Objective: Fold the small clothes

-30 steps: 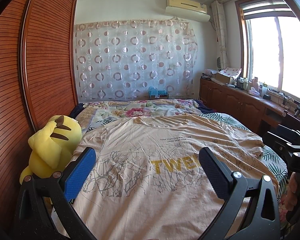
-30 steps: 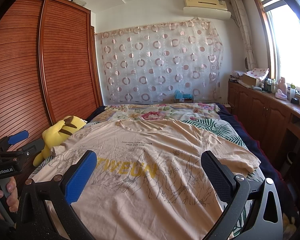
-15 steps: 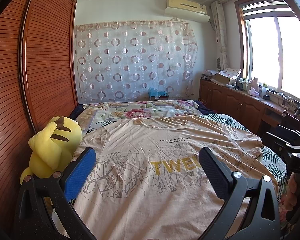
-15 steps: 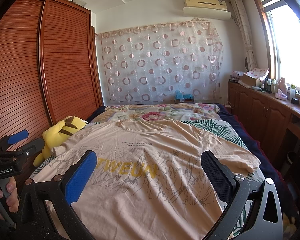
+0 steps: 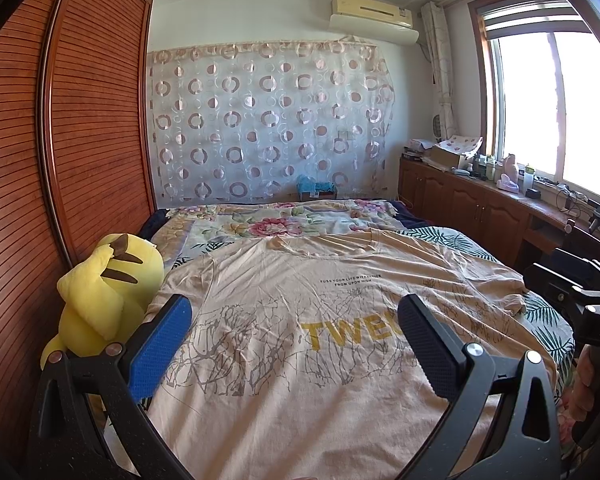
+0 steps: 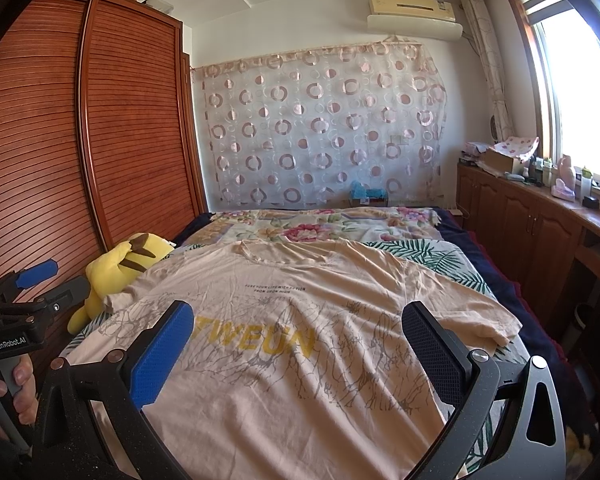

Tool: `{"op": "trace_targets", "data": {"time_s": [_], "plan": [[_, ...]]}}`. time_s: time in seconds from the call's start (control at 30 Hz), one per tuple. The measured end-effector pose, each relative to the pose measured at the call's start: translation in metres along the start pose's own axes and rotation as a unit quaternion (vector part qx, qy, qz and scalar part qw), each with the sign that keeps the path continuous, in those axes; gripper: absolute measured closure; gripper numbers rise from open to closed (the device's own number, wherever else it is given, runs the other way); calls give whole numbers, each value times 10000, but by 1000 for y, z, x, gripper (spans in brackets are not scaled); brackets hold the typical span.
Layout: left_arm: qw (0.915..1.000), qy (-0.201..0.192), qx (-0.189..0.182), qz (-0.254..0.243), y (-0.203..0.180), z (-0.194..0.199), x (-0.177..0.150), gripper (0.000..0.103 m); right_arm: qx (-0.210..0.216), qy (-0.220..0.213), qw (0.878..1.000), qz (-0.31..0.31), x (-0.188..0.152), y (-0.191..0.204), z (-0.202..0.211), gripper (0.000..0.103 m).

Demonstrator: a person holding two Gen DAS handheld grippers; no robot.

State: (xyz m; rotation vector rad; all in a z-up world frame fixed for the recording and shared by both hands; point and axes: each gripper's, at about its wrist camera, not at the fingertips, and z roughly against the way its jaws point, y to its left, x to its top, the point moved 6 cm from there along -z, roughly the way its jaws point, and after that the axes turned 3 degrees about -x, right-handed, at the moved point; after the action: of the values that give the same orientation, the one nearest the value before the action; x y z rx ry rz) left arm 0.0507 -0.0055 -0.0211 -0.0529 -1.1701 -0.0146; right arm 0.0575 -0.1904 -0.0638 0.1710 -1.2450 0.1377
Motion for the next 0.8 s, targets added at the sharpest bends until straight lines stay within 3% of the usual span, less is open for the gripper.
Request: {"op": "trace_targets", "data": {"time_s": [0.43, 0.8], "plan": [[10000, 85, 1, 15, 5, -2, 9, 0, 18, 52, 10000, 1, 0, 1, -4, 0], [9991, 399, 57, 95, 36, -37, -13, 0, 125, 380, 9991, 139, -12, 5, -30, 0]]}}
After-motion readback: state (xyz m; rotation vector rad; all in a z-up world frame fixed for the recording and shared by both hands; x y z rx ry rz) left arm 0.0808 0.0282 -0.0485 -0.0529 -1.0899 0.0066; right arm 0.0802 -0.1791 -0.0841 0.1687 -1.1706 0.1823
